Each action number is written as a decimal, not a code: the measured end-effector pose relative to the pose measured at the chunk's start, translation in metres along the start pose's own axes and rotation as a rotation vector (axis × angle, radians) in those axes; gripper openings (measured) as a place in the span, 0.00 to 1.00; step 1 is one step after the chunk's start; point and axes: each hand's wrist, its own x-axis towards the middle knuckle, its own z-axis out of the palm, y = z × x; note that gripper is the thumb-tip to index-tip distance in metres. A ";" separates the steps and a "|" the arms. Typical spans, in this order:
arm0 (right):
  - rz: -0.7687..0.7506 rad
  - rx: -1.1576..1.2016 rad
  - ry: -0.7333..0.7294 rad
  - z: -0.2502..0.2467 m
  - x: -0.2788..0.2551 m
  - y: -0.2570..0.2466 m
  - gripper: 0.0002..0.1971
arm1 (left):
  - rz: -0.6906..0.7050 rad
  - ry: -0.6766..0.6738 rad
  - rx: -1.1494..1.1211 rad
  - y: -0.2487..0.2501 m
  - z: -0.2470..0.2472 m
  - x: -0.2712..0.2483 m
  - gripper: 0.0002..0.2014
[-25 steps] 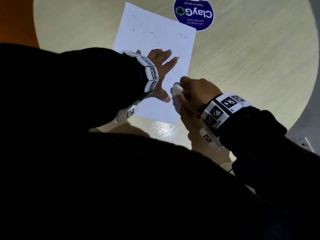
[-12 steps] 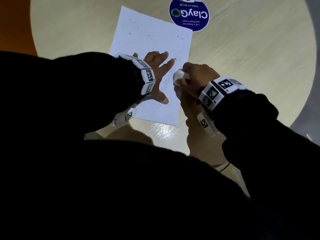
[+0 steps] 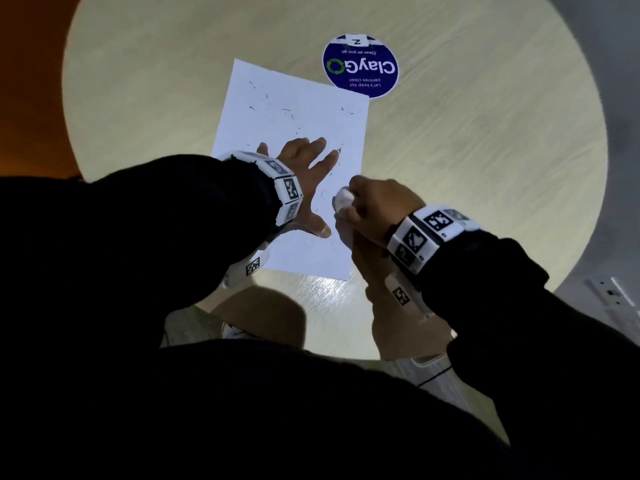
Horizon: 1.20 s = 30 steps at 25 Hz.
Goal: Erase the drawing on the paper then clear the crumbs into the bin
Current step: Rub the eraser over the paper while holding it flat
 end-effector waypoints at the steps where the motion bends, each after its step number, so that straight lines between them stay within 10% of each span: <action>1: -0.005 0.004 -0.027 0.005 -0.006 -0.001 0.10 | -0.004 -0.003 0.004 0.000 0.000 0.000 0.62; 17: -0.106 0.028 -0.168 0.015 -0.044 -0.009 0.06 | 0.077 0.060 -0.028 0.011 0.035 -0.028 0.62; 30: 0.008 -0.075 -0.012 -0.006 -0.025 -0.019 0.10 | 0.067 0.064 -0.003 0.015 0.028 -0.033 0.63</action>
